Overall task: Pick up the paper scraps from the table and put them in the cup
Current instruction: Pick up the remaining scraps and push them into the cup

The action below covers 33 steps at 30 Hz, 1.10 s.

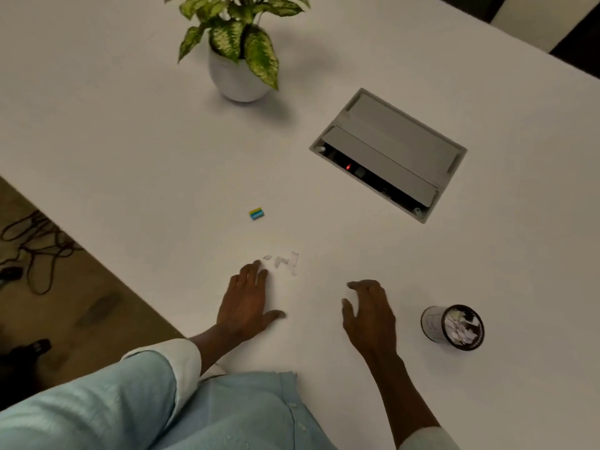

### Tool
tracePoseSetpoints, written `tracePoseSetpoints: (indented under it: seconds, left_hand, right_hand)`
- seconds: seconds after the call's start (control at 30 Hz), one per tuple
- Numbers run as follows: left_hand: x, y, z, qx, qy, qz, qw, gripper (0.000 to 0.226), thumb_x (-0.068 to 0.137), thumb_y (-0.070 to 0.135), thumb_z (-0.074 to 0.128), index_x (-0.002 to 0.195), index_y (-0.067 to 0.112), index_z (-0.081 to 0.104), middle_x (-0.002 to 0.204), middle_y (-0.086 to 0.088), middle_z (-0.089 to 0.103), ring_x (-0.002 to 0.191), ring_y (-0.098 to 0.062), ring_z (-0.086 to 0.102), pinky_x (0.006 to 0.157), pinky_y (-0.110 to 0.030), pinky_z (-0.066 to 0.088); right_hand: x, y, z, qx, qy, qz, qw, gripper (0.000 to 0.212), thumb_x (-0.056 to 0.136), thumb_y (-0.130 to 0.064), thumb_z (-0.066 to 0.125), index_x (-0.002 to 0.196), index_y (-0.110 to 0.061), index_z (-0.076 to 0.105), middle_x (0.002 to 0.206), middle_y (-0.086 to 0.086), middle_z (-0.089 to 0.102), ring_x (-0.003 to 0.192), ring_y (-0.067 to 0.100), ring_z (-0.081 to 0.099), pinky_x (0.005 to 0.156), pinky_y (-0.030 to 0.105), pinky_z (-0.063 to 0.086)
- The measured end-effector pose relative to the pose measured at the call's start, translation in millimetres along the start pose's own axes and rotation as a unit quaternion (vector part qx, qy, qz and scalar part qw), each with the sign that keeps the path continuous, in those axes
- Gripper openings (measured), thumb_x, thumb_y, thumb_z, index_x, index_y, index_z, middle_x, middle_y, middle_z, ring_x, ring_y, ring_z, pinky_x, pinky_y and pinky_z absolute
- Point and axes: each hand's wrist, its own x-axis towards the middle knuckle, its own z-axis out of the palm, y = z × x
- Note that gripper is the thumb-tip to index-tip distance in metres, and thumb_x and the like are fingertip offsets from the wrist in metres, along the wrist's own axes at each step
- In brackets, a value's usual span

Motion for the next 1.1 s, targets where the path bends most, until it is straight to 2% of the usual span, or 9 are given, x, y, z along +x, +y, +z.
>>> tracePoseSetpoints:
  seconds: [0.13, 0.23, 0.4, 0.5, 0.57, 0.6, 0.7, 0.97, 1.1]
  left_hand:
    - [-25.6, -35.5, 9.4, -0.017, -0.021, -0.056, 0.998, 0.111, 0.075, 0.083, 0.062, 0.15, 0.004, 0.038, 0.16, -0.021, 0.033, 0.138, -0.041, 0.041, 0.107, -0.049, 0.047]
    - [-30.4, -39.7, 10.7, -0.077, -0.023, -0.084, 0.993, 0.107, 0.078, 0.078, 0.064, 0.152, 0.005, 0.036, 0.156, -0.016, 0.033, 0.137, -0.036, 0.039, 0.105, -0.046, 0.049]
    - [-22.7, -23.9, 11.1, -0.197, -0.02, -0.125, 0.972, 0.084, 0.078, 0.052, 0.083, 0.14, 0.012, 0.042, 0.136, -0.005, 0.034, 0.123, -0.024, 0.04, 0.092, -0.04, 0.054]
    - [-16.3, -14.6, 11.9, -0.259, -0.015, -0.163, 0.952, 0.063, 0.087, 0.028, 0.081, 0.135, 0.016, 0.043, 0.13, 0.001, 0.038, 0.116, -0.019, 0.049, 0.091, -0.037, 0.055]
    - [-14.6, -12.1, 10.6, -0.282, -0.002, -0.182, 0.942, 0.041, 0.094, 0.012, 0.07, 0.126, 0.022, 0.046, 0.122, 0.005, 0.042, 0.104, -0.011, 0.056, 0.087, -0.036, 0.057]
    - [-13.5, -12.1, 9.9, -0.281, 0.003, -0.174, 0.944, 0.036, 0.094, 0.006, 0.065, 0.123, 0.021, 0.048, 0.12, 0.005, 0.043, 0.101, -0.009, 0.056, 0.084, -0.036, 0.058]
    - [-12.1, -14.8, 12.3, -0.216, 0.018, -0.115, 0.969, 0.047, 0.085, -0.01, 0.062, 0.126, 0.012, 0.054, 0.125, -0.001, 0.044, 0.104, -0.017, 0.047, 0.082, -0.03, 0.057]
    - [-2.5, -31.8, 12.0, -0.149, 0.006, -0.099, 0.984, 0.017, 0.092, -0.002, 0.052, 0.101, 0.011, 0.058, 0.107, -0.003, 0.057, 0.096, -0.023, 0.05, 0.075, -0.039, 0.048]
    - [3.9, -33.1, 8.7, -0.145, -0.006, -0.089, 0.985, 0.007, 0.095, 0.005, 0.052, 0.099, 0.01, 0.056, 0.106, -0.007, 0.057, 0.096, -0.027, 0.052, 0.076, -0.042, 0.048]
  right_hand:
    - [27.4, -23.6, 33.6, -0.055, -0.122, -0.051, 0.99, 0.047, 0.094, -0.024, 0.063, 0.139, -0.021, 0.05, 0.135, 0.001, 0.05, 0.129, 0.019, 0.048, 0.095, 0.035, 0.053]
    - [49.2, -40.8, 51.8, -0.047, -0.158, -0.061, 0.984, 0.056, 0.093, -0.028, 0.067, 0.143, -0.021, 0.045, 0.134, 0.003, 0.049, 0.128, 0.021, 0.047, 0.096, 0.038, 0.052]
    - [84.3, -62.1, 74.0, 0.001, -0.191, -0.033, 0.981, 0.071, 0.082, -0.038, 0.079, 0.141, -0.026, 0.042, 0.128, 0.004, 0.045, 0.118, 0.025, 0.052, 0.093, 0.043, 0.052]
    - [97.3, -69.4, 83.8, 0.034, -0.197, -0.008, 0.98, 0.078, 0.075, -0.041, 0.085, 0.14, -0.03, 0.042, 0.125, 0.001, 0.042, 0.107, 0.024, 0.059, 0.091, 0.042, 0.056]
    - [102.2, -74.2, 89.6, 0.061, -0.189, 0.01, 0.98, 0.08, 0.073, -0.04, 0.088, 0.139, -0.032, 0.044, 0.124, 0.0, 0.04, 0.104, 0.023, 0.061, 0.093, 0.041, 0.056]
    - [104.4, -77.6, 92.3, 0.067, -0.188, 0.01, 0.98, 0.079, 0.072, -0.04, 0.089, 0.138, -0.033, 0.045, 0.124, -0.001, 0.039, 0.104, 0.023, 0.061, 0.094, 0.04, 0.056]
    - [110.4, -88.7, 99.5, 0.059, -0.202, -0.013, 0.977, 0.075, 0.072, -0.038, 0.089, 0.135, -0.035, 0.049, 0.122, -0.002, 0.038, 0.103, 0.021, 0.06, 0.093, 0.035, 0.056]
    - [119.1, -117.2, 107.9, -0.036, -0.248, -0.16, 0.955, 0.048, 0.086, -0.03, 0.078, 0.13, -0.024, 0.059, 0.121, 0.005, 0.042, 0.106, 0.02, 0.053, 0.085, 0.03, 0.051]
    - [114.9, -122.7, 111.8, -0.088, -0.241, -0.211, 0.943, 0.033, 0.092, -0.031, 0.07, 0.123, -0.021, 0.061, 0.119, 0.005, 0.047, 0.105, 0.019, 0.051, 0.077, 0.024, 0.044]
